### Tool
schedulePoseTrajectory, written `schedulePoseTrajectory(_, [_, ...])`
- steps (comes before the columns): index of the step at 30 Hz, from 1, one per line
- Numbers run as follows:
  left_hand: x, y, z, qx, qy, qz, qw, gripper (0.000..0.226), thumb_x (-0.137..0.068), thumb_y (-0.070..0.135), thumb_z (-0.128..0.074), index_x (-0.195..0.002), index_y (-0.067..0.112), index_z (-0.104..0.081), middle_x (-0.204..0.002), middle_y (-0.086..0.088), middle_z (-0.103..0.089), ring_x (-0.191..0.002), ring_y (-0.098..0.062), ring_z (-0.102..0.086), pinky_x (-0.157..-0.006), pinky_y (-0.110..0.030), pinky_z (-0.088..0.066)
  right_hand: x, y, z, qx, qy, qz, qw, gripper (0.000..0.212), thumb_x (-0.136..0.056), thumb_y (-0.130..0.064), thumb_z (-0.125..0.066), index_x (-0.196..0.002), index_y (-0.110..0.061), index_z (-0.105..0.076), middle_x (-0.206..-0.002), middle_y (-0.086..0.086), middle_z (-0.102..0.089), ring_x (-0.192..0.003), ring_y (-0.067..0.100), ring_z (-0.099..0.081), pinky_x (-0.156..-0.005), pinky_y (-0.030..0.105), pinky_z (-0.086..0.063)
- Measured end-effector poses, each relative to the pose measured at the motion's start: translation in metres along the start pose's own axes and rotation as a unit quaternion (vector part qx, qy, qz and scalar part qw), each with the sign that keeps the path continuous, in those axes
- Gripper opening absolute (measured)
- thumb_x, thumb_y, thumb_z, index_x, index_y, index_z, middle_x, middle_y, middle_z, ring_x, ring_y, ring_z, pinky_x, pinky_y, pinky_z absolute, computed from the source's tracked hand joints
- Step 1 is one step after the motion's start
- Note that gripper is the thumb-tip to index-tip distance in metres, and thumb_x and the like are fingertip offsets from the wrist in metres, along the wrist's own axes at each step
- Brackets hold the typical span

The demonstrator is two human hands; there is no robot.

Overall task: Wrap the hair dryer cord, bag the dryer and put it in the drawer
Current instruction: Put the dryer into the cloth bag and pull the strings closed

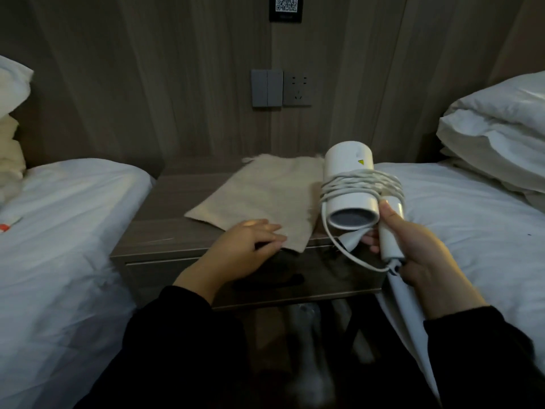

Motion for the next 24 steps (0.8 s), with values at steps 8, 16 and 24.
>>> schedulePoseTrajectory(8, [0.022, -0.074, 0.054, -0.216, 0.075, 0.348, 0.909, 0.053, -0.095, 0.048, -0.023, -0.118, 0.016, -0.059, -0.139, -0.014, -0.047, -0.134, -0.033, -0.033, -0.111, -0.061, -0.014, -0.004, -0.018, 0.018, 0.008, 0.038, 0.032, 0.999, 0.033, -0.083, -0.038, -0.063, -0.088, -0.006, -0.061, -0.077, 0.014, -0.066, -0.045, 0.010, -0.065, -0.037, 0.017, -0.048])
schedulePoseTrajectory(16, [-0.019, 0.010, -0.024, -0.172, -0.036, 0.080, 0.981, 0.055, -0.094, 0.054, -0.027, -0.145, 0.037, -0.014, -0.155, 0.005, -0.023, -0.143, -0.020, -0.015, -0.115, -0.050, -0.013, -0.009, -0.042, 0.012, -0.034, 0.043, 0.082, 0.995, 0.031, -0.080, -0.034, -0.067, -0.082, -0.003, -0.061, -0.052, 0.007, -0.065, -0.043, 0.015, -0.062, -0.041, 0.021, -0.051])
schedulePoseTrajectory(24, [0.012, -0.074, 0.047, -0.155, 0.079, 0.380, 0.909, 0.064, -0.094, 0.057, -0.015, -0.128, 0.018, -0.053, -0.153, -0.007, -0.028, -0.142, -0.032, -0.014, -0.112, -0.061, -0.012, -0.026, -0.034, 0.001, -0.015, 0.015, 0.040, 0.999, 0.052, -0.062, -0.046, -0.072, -0.088, -0.002, -0.063, -0.066, 0.014, -0.068, -0.047, 0.015, -0.065, -0.038, 0.020, -0.048])
Point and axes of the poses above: each hand's wrist, its own x-axis away from the middle knuckle, its own z-axis out of the back of the hand, y = z × x, the point moved 8 cm from there along -x, towards the middle knuckle
